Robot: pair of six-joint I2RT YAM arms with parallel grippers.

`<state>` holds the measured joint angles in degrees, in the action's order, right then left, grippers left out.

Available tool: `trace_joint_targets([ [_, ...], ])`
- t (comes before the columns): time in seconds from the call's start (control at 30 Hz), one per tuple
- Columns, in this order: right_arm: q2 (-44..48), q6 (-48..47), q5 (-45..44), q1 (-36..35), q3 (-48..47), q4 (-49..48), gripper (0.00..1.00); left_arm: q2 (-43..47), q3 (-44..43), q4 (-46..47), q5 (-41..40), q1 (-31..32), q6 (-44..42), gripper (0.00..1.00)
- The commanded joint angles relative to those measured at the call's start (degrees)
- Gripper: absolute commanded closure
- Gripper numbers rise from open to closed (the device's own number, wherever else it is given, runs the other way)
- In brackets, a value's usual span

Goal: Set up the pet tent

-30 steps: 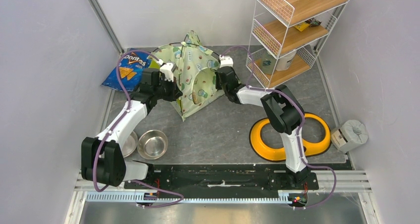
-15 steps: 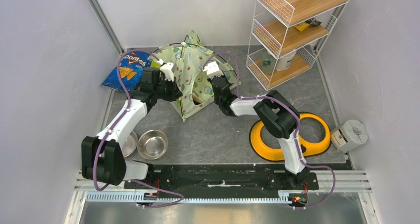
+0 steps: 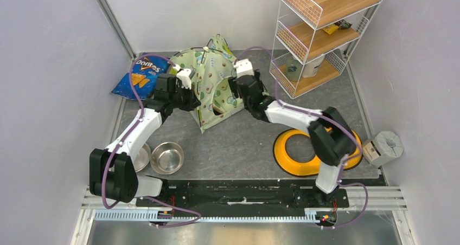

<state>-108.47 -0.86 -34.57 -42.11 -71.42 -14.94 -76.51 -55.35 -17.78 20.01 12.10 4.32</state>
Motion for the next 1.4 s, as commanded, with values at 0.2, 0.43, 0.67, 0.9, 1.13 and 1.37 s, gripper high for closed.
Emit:
trace_joint_targets([
  [0.2,14.86,12.20,33.51,2.12,6.22,18.79,0.25,0.59,0.68,1.67,1.53,-0.06,2.98,0.98],
  [0.43,8.23,8.19,45.37,1.07,3.80,15.41,0.41,1.35,1.28,2.04,2.09,-0.05,3.04,0.98],
  [0.67,1.35,7.79,46.23,-0.07,-0.83,8.78,0.36,1.31,1.49,2.15,2.05,-0.06,3.07,0.98],
  [0.9,-2.29,11.79,42.03,-0.40,-2.25,0.38,0.56,1.20,0.69,1.39,2.13,-0.06,2.80,0.98],
  [1.13,-7.26,17.75,45.57,-0.43,-5.74,-0.68,0.88,1.45,-0.18,1.17,3.49,-0.06,3.45,0.98],
  [1.37,-11.67,26.06,44.38,-0.82,-4.70,-4.03,1.00,2.94,-0.72,3.41,7.94,-0.06,5.75,0.98],
])
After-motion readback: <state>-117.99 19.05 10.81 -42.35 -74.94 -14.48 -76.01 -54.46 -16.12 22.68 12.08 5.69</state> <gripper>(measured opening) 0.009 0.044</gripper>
